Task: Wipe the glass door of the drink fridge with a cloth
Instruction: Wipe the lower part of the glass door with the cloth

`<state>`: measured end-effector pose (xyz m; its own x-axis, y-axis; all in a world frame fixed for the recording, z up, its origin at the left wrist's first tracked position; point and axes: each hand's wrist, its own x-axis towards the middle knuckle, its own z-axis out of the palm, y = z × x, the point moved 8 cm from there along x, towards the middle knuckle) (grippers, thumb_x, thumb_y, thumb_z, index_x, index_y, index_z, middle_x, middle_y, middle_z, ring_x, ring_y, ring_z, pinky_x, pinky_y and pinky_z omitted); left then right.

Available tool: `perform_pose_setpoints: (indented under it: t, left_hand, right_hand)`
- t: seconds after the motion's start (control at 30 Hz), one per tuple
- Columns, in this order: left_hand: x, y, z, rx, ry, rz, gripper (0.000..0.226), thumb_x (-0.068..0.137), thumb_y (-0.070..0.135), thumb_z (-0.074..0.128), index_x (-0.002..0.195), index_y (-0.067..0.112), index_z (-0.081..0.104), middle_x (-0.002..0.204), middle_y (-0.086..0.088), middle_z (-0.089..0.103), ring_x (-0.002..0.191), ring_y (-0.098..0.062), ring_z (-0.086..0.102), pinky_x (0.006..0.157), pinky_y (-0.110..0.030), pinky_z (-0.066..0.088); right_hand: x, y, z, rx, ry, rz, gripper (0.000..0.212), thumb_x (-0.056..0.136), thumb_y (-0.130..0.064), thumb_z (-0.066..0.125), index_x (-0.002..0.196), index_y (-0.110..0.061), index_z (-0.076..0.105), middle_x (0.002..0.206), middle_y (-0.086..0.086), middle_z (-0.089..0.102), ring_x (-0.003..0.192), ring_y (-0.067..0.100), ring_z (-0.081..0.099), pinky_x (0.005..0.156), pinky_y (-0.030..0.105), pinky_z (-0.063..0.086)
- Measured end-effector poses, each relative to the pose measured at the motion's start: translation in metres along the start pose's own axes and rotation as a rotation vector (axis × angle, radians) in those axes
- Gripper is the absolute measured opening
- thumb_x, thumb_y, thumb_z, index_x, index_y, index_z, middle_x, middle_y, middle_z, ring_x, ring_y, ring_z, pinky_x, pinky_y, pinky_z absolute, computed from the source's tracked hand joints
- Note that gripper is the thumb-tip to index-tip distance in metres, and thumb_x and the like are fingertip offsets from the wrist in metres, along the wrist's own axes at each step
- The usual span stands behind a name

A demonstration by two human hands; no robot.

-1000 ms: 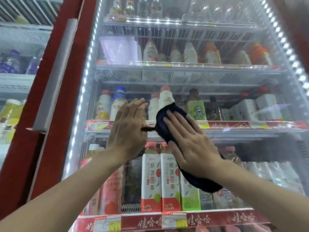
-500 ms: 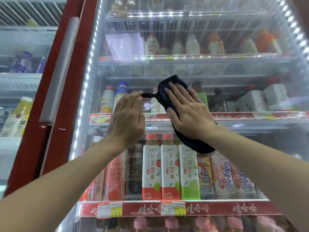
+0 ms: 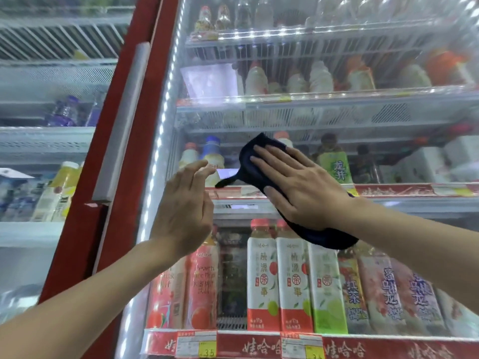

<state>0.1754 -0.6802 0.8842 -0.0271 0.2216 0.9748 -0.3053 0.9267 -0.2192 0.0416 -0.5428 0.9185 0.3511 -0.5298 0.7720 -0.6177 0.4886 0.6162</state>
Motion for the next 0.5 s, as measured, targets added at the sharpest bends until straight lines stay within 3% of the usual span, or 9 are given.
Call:
perform_pose_setpoints:
  t: [0.1, 0.27, 0.4, 0.5]
  left_hand:
    - [-0.001, -0.002, -0.001, -0.033, 0.014, -0.01, 0.047, 0.092, 0.013, 0.036, 0.137, 0.012, 0.048, 0.146, -0.005, 0.044, 0.139, -0.024, 0.04, 0.12, -0.042, 0.029]
    - [-0.001, -0.004, -0.007, -0.183, 0.056, -0.052, 0.047, 0.092, 0.008, 0.034, 0.136, 0.008, 0.049, 0.146, -0.006, 0.043, 0.141, -0.019, 0.036, 0.121, -0.037, 0.03]
    - [-0.011, -0.022, -0.025, -0.143, 0.065, -0.084, 0.048, 0.086, 0.006, 0.036, 0.131, 0.008, 0.054, 0.141, -0.007, 0.049, 0.135, -0.019, 0.04, 0.118, -0.017, 0.019]
    - [-0.022, -0.042, -0.029, -0.053, -0.007, -0.033, 0.048, 0.087, 0.006, 0.037, 0.132, 0.01, 0.053, 0.142, -0.007, 0.049, 0.137, -0.022, 0.041, 0.12, -0.033, 0.026]
  right_hand:
    - [0.034, 0.0, 0.002, 0.035, 0.017, 0.208, 0.075, 0.098, -0.052, 0.006, 0.165, -0.019, 0.009, 0.172, 0.001, 0.001, 0.159, 0.015, -0.002, 0.129, 0.039, -0.003]
    - [0.031, -0.026, 0.004, 0.083, 0.062, 0.307, 0.072, 0.1, -0.05, 0.009, 0.164, -0.015, 0.01, 0.172, 0.004, 0.002, 0.159, 0.017, -0.002, 0.129, 0.041, -0.005]
    - [-0.008, -0.084, 0.014, 0.065, 0.03, 0.14, 0.067, 0.105, -0.045, 0.02, 0.163, -0.012, 0.017, 0.171, 0.007, 0.01, 0.159, 0.021, 0.003, 0.129, 0.045, 0.005]
    - [-0.014, -0.091, 0.016, 0.06, -0.012, -0.02, 0.064, 0.106, -0.044, 0.027, 0.163, -0.014, 0.022, 0.171, 0.006, 0.013, 0.159, 0.02, 0.008, 0.129, 0.044, 0.008]
